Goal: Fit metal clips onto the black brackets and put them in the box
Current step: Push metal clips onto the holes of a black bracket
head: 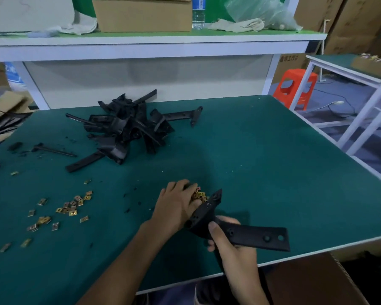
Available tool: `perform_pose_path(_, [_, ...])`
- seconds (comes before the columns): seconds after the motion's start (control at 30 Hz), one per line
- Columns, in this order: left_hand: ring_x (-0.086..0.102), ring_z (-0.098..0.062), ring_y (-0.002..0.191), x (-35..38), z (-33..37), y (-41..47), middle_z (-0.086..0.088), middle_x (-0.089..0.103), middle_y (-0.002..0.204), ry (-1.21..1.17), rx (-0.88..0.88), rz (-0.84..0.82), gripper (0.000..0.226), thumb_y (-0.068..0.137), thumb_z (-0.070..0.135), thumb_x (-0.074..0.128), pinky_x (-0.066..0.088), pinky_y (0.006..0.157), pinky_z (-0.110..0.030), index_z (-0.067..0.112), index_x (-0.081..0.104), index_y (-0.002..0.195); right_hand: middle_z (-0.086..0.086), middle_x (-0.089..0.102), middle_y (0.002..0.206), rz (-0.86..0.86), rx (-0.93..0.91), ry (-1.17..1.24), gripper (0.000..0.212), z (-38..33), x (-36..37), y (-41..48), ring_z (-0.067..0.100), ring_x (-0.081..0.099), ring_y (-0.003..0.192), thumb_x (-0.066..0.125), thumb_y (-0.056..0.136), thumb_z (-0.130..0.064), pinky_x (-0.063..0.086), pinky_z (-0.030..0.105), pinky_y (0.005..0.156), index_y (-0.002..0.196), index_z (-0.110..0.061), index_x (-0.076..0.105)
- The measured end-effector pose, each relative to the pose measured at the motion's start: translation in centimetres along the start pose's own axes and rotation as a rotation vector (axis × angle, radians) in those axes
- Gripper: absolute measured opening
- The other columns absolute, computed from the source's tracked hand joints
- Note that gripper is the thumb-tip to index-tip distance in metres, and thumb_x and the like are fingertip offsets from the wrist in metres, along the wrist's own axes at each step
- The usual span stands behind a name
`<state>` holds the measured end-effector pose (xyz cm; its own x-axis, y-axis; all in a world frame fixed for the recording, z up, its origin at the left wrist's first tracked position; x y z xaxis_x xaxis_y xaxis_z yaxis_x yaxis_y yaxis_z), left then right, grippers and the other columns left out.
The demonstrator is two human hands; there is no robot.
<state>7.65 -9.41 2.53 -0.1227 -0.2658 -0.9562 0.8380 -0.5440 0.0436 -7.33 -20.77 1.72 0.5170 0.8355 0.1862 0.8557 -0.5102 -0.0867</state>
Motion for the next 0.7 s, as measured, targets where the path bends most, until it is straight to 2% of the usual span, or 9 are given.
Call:
perform_pose_path(0.1, [0.043,-0.022,0.121,0.5,-0.2,0.3,0.005,0.052,0.134,0.029,0.006,0.060,0.034,0.104,0.042,0.044,0.033,0.098,-0.036,0.031,0.054,0.134,0.002,0.073,0.074,-0.020,-0.014,-0.014,0.010,0.2,-0.3,0.1,0.012,0.068,0.063,0.074,0.090,-0.009,0.054,0.023,0.057,0.099,-0.011,0.071])
perform_pose_path(0.2, [0.049,-0.021,0.110,0.7,-1.1,-0.7,0.006,0.058,0.117,0.020,0.006,0.163,0.022,0.105,0.038,0.044,0.035,0.091,-0.033,0.027,0.060,0.116,0.001,0.073,0.074,-0.044,-0.019,-0.001,0.021,0.1,-0.3,0.2,0.012,0.068,0.064,0.075,0.083,-0.022,0.054,0.024,0.058,0.100,-0.009,0.070])
perform_pose_path(0.3, [0.049,-0.019,0.103,0.0,-1.8,-1.7,0.004,0.059,0.110,-0.164,-0.055,0.250,0.018,0.102,0.033,0.053,0.038,0.090,-0.029,0.024,0.067,0.109,0.002,0.073,0.076,-0.043,-0.008,0.019,0.029,0.2,-0.1,0.4,0.014,0.068,0.065,0.076,0.079,-0.028,0.055,0.024,0.059,0.100,-0.009,0.071])
perform_pose_path(0.4, [0.059,-0.011,0.100,-1.3,-2.1,-2.6,0.008,0.067,0.105,-0.388,-0.145,0.324,0.015,0.097,0.030,0.064,0.046,0.088,-0.024,0.023,0.073,0.106,0.004,0.072,0.076,-0.037,0.003,0.042,0.003,0.4,0.0,0.8,0.017,0.068,0.065,0.075,0.089,-0.017,0.055,0.026,0.058,0.093,-0.017,0.075])
perform_pose_path(0.53, [0.065,0.009,0.087,-2.2,-2.1,-4.0,0.023,0.074,0.088,-0.598,-0.251,0.368,0.014,0.096,0.031,0.066,0.045,0.071,-0.004,0.029,0.078,0.102,0.004,0.075,0.081,-0.050,0.012,0.056,0.014,0.0,0.7,1.4,0.018,0.070,0.067,0.073,0.092,-0.013,0.056,0.028,0.059,0.091,-0.027,0.078])
perform_pose_path(0.6, [0.065,0.012,0.083,-2.6,-2.4,-4.6,0.028,0.073,0.085,-0.702,-0.299,0.370,0.013,0.095,0.029,0.066,0.044,0.069,-0.005,0.034,0.078,0.098,0.006,0.077,0.084,-0.062,0.011,0.080,0.014,0.1,1.5,1.4,0.018,0.073,0.072,0.072,0.092,-0.011,0.055,0.027,0.056,0.091,-0.024,0.078])
perform_pose_path(0.7, [0.069,0.005,0.089,-3.1,-2.4,-5.9,0.023,0.074,0.093,-0.893,-0.333,0.342,0.018,0.095,0.025,0.067,0.052,0.080,-0.018,0.043,0.072,0.098,0.004,0.076,0.083,-0.054,-0.012,0.070,0.017,0.6,2.5,0.9,0.014,0.072,0.074,0.071,0.093,-0.006,0.054,0.025,0.054,0.088,-0.022,0.077])
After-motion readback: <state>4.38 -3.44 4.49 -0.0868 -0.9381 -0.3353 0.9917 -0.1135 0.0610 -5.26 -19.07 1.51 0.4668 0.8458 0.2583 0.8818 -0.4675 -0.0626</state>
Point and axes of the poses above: each hand's wrist, its own y-axis towards the middle knuckle, its own x-axis out of the palm, z = x × y, the point moved 1 cm from there along y, towards the middle knuckle
